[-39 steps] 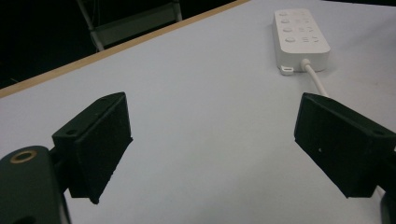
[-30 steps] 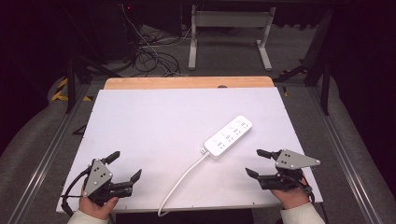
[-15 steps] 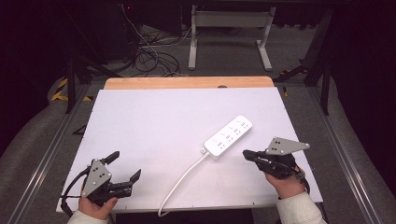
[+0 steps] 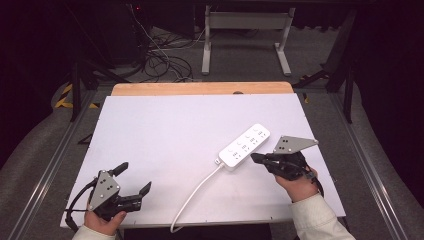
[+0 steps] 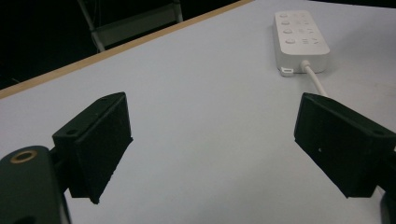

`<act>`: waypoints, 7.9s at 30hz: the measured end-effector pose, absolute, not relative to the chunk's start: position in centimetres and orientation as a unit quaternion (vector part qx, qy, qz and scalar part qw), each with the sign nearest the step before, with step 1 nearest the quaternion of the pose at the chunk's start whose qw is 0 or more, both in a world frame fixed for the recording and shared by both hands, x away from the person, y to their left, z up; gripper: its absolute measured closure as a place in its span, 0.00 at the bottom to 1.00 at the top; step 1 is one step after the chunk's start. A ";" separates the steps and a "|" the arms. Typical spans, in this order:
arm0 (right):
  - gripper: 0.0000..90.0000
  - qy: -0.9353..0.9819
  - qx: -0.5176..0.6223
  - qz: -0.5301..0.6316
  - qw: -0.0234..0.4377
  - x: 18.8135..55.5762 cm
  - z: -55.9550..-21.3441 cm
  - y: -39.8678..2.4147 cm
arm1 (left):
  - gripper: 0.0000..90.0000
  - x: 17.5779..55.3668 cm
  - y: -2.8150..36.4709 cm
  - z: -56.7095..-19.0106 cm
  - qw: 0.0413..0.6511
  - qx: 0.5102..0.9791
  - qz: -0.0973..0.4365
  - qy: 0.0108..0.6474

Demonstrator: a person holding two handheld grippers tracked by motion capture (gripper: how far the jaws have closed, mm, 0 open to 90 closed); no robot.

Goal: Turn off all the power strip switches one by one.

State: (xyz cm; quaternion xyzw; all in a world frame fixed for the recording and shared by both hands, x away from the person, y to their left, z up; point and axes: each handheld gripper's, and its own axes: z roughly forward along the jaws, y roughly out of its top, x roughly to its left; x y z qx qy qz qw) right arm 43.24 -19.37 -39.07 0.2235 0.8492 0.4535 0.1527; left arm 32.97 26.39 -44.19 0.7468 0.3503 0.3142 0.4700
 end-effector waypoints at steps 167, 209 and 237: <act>1.00 0.900 0.293 0.298 0.123 55.5 -43.9 -13.9 | 0.13 33.1 26.4 -44.5 0.463 0.753 0.311 0.350; 1.00 0.898 0.300 0.291 0.134 55.2 -44.5 -13.5 | 0.13 33.0 26.3 -44.5 0.464 0.752 0.311 0.350; 1.00 0.878 0.297 0.336 0.169 55.5 -39.9 -14.7 | 0.13 33.1 26.5 -44.5 0.465 0.750 0.312 0.353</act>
